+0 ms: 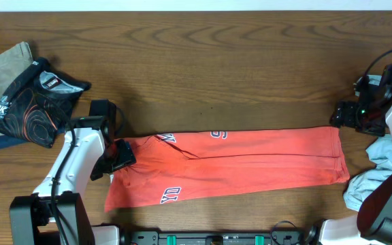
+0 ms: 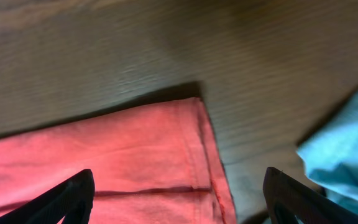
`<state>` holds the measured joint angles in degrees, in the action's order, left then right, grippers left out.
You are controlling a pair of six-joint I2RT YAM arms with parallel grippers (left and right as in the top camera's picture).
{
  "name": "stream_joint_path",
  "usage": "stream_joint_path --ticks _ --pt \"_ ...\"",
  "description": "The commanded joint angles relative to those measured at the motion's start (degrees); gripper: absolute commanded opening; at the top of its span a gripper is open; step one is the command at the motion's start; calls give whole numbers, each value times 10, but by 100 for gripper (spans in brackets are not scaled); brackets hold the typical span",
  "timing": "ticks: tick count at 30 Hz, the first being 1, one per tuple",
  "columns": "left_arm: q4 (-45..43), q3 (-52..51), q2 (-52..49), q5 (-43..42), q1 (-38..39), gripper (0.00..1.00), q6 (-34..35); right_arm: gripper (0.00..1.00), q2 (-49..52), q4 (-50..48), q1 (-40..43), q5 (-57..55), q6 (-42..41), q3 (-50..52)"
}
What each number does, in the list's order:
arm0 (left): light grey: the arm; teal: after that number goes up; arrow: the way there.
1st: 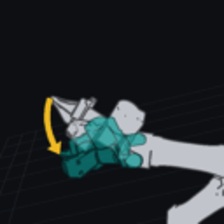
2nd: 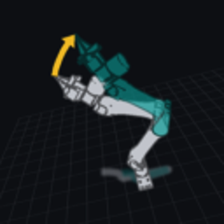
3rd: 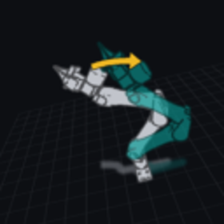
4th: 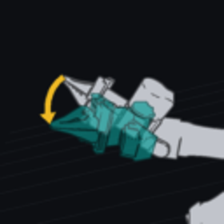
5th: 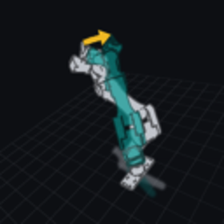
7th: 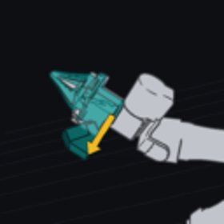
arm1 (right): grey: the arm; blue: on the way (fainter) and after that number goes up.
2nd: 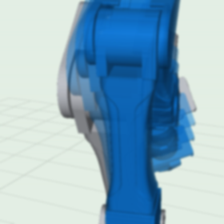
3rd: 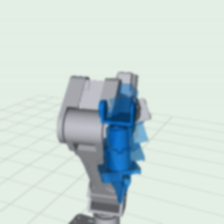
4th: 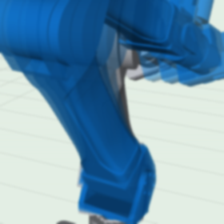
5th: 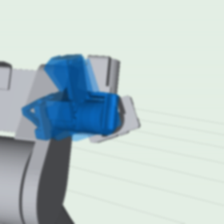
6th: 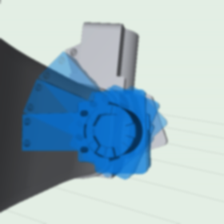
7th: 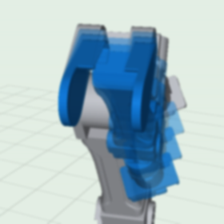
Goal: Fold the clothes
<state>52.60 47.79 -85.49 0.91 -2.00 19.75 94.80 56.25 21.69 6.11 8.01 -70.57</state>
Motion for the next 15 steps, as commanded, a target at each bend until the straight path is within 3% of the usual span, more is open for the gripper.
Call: stream_joint_path --ticks 1,8,15 --pt "0 -3 -2 -5 -3 77 7 85 31 2 10 32 50 1" --pt "0 -3 -2 -4 -3 78 7 77 61 2 10 -66 63 36" --pt "-5 -3 -2 -4 -3 78 7 79 61 2 13 -87 50 59"
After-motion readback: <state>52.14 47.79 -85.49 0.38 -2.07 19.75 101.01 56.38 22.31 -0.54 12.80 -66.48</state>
